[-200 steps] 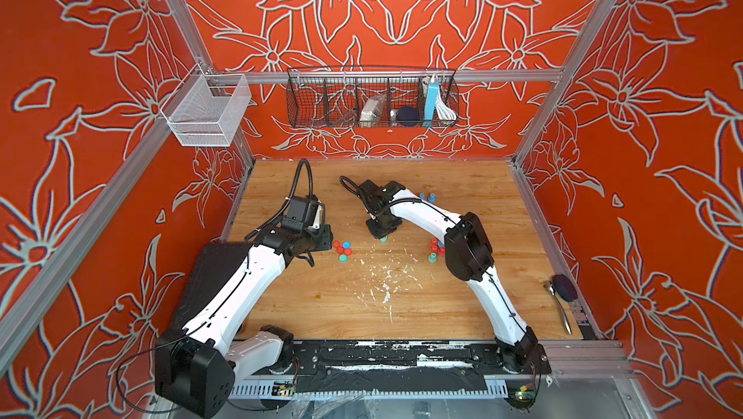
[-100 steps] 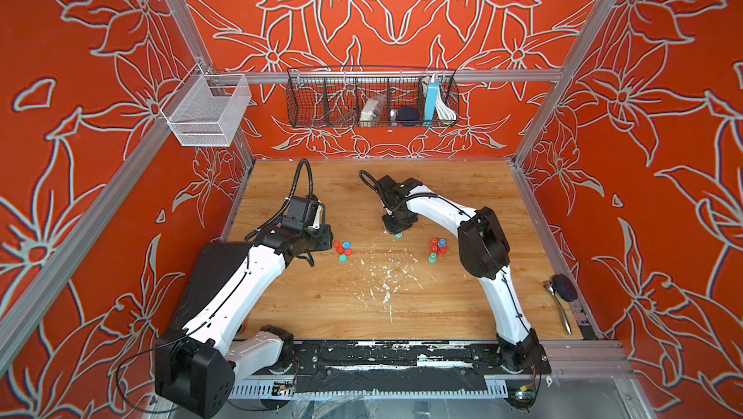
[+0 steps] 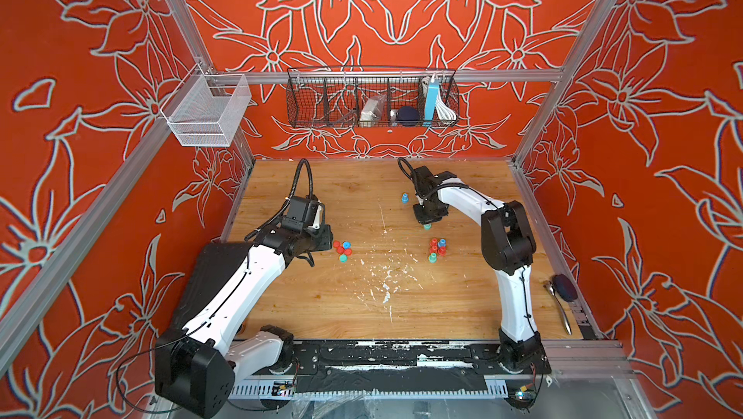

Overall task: Close the stamp cap
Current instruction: Place the stamp at the center of the board.

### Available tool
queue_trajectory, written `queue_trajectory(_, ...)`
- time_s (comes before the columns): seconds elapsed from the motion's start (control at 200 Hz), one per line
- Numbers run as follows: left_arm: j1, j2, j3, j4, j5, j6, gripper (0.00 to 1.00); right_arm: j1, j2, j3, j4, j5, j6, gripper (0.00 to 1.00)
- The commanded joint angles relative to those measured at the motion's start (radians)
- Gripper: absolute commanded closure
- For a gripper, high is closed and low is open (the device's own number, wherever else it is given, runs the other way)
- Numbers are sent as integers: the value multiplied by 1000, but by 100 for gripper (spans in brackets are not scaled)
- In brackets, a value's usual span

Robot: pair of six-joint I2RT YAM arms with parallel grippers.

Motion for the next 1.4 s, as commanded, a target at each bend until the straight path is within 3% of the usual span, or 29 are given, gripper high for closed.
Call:
queue_trajectory(0.0, 7, -16, -3, 1, -9, 13, 57, -60, 48, -55, -27, 41, -11, 92)
queue_trajectory(0.36, 7, -20, 0, -2, -9, 19, 57, -181, 126, 65, -51, 34, -16, 93)
queue_trajectory(0.961, 12, -5, 5, 1, -1, 19, 57, -222, 469, 678, -284, 11, -33, 92)
queue_trajectory(1.396, 17, -1, 6, 0, 1, 20, 57, -222, 490, 740, -283, 5, -22, 90)
